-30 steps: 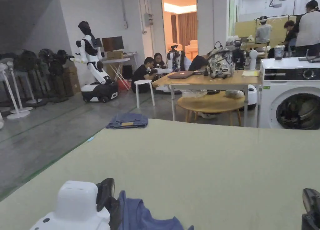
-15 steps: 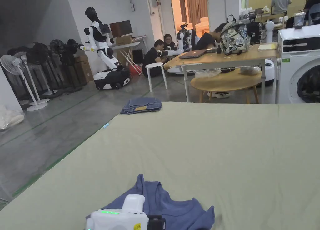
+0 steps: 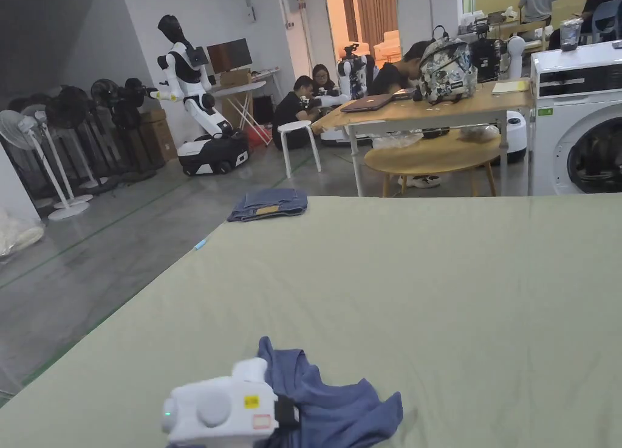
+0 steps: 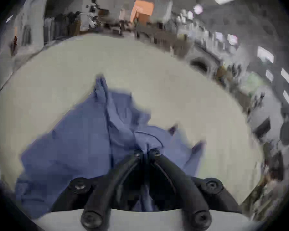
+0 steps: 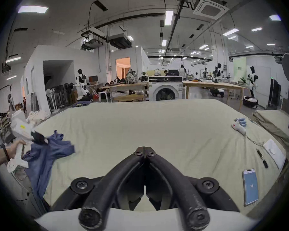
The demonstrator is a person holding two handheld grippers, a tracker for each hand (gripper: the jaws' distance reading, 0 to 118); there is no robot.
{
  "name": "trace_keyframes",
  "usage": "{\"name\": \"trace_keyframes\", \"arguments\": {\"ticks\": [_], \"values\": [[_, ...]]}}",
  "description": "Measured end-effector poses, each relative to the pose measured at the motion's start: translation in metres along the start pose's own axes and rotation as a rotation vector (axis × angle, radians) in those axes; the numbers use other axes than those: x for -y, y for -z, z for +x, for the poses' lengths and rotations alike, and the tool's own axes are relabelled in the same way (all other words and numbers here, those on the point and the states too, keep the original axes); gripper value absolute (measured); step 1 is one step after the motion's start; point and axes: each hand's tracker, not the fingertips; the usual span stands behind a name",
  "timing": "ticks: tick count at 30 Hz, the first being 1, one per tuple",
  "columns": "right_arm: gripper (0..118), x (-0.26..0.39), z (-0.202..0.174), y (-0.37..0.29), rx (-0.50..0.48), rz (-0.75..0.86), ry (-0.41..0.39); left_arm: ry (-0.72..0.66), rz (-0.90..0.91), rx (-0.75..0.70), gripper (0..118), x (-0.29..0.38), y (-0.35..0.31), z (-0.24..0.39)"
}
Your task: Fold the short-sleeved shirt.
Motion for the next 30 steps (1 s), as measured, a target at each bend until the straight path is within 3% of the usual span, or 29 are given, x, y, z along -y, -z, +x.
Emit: {"name": "trace_keyframes", "arguments": {"ticks": [4, 8, 11, 14, 17, 19, 23, 27, 30], "values": [[0, -0.001, 0.015, -0.008, 0.013, 0.016, 0.034, -0.033, 0.240, 0.020, 0, -0.079, -0.082, 0.012], [0, 0.005, 0.030, -0.012, 0.041, 0.025, 0.075, 0.133, 0.369, -0.115, 0, -0.167, -0.164, 0.043], [0, 0.007, 0.039, -0.014, 0.051, 0.016, 0.127, 0.196, 0.510, -0.076, 0, -0.215, -0.212, 0.088], [0, 0.009, 0.046, -0.018, 0.069, 0.017, 0.144, 0.359, 0.566, -0.140, 0, -0.241, -0.230, 0.147], [0, 0.010, 0.052, -0.024, 0.087, 0.025, 0.151, 0.492, 0.514, -0.114, 0, -0.235, -0.204, 0.202], [0, 0.012, 0.057, -0.028, 0.100, 0.026, 0.153, 0.569, 0.441, -0.066, 0, -0.210, -0.160, 0.231], [0, 0.012, 0.067, -0.043, 0.137, 0.029, 0.137, 0.587, 0.203, 0.121, 0, -0.116, -0.037, 0.278], [0, 0.013, 0.081, -0.062, 0.205, 0.027, 0.131, 0.724, 0.058, 0.214, 0, 0.040, 0.056, 0.341], [0, 0.017, 0.090, -0.071, 0.261, 0.002, 0.130, 0.657, -0.181, 0.450, 0, 0.150, 0.087, 0.383]]}}
